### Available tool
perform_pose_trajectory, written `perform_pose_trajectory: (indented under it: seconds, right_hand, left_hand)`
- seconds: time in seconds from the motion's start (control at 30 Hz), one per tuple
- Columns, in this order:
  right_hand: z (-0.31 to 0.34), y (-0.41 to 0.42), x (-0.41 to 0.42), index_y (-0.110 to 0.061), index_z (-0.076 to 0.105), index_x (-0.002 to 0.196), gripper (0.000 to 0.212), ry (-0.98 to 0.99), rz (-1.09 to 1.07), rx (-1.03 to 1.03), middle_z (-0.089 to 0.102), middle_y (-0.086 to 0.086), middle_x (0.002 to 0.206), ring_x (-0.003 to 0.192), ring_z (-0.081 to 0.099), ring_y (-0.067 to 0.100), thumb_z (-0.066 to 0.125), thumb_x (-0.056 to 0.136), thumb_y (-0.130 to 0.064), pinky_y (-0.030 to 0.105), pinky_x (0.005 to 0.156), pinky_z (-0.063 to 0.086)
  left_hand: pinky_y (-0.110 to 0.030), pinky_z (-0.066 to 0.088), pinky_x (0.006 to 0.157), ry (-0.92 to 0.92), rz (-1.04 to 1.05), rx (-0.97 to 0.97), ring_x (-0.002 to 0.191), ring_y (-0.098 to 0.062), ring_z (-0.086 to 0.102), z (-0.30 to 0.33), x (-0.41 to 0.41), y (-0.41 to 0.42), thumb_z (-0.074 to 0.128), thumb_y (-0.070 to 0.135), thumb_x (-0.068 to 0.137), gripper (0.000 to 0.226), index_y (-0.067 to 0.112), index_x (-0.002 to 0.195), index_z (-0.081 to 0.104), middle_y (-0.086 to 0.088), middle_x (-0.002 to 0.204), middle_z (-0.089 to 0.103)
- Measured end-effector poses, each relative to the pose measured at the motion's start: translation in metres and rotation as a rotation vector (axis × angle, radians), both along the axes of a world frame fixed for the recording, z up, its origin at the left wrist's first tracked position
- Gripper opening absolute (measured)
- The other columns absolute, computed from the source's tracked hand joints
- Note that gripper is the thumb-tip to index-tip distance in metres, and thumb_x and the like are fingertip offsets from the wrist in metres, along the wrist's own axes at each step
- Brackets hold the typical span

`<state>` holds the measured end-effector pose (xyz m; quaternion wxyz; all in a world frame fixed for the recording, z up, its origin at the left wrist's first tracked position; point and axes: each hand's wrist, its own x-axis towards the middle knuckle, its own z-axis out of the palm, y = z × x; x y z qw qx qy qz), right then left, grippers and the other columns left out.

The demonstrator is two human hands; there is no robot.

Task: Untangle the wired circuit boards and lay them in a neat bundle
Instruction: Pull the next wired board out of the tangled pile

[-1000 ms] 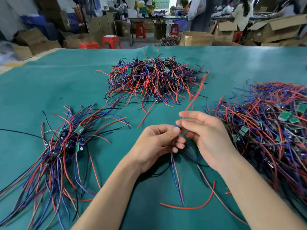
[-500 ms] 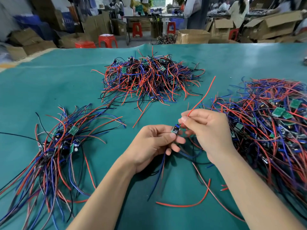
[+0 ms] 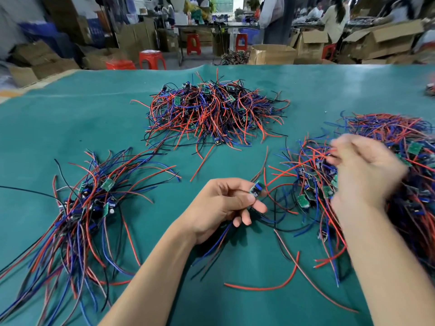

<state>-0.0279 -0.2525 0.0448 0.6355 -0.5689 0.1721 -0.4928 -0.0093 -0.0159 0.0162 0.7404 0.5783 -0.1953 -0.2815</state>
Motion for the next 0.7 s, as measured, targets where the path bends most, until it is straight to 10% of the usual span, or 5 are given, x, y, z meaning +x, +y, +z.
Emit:
perform_pose_trajectory:
  seconds: [0.13, 0.3, 0.47, 0.7]
  right_hand:
    - [0.004, -0.005, -0.004, -0.023, 0.071, 0.081, 0.007, 0.001, -0.130, -0.023, 0.069, -0.003, 0.069, 0.064, 0.065, 0.015, 0.065, 0.080, -0.019, 0.042, 0.065, 0.053]
    - [-0.012, 0.067, -0.006, -0.025, 0.074, 0.075, 0.032, 0.412, 0.465, -0.383, 0.073, -0.005, 0.070, 0.068, 0.072, 0.017, 0.066, 0.074, -0.056, 0.046, 0.068, 0.058]
    - [-0.020, 0.092, -0.011, -0.006, 0.060, 0.068, 0.034, 0.286, 0.797, -0.366, 0.056, 0.010, 0.051, 0.047, 0.063, 0.041, 0.072, 0.090, -0.030, 0.062, 0.057, 0.053]
    - [-0.011, 0.081, -0.010, -0.015, 0.074, 0.069, 0.019, 0.280, 0.628, -0.402, 0.067, -0.004, 0.058, 0.056, 0.057, 0.010, 0.077, 0.081, -0.029, 0.029, 0.060, 0.046]
  left_hand:
    - [-0.019, 0.041, 0.044, 0.069, 0.132, -0.092, 0.046, -0.014, 0.055, 0.001, 0.003, -0.001, 0.058, 0.008, 0.093, 0.034, -0.008, 0.123, 0.055, -0.014, 0.079, 0.071]
    - [-0.020, 0.041, 0.044, 0.064, 0.175, -0.135, 0.047, -0.016, 0.056, -0.002, 0.005, -0.003, 0.057, 0.013, 0.094, 0.024, 0.002, 0.115, 0.059, -0.012, 0.070, 0.067]
    - [-0.018, 0.041, 0.045, 0.005, 0.138, -0.070, 0.048, -0.013, 0.056, -0.001, 0.003, -0.002, 0.053, 0.012, 0.097, 0.016, 0.001, 0.086, 0.058, -0.009, 0.066, 0.064]
    - [-0.018, 0.039, 0.042, -0.079, 0.047, 0.001, 0.045, -0.012, 0.054, 0.003, 0.000, 0.000, 0.053, 0.013, 0.099, 0.021, 0.008, 0.084, 0.067, -0.007, 0.061, 0.062]
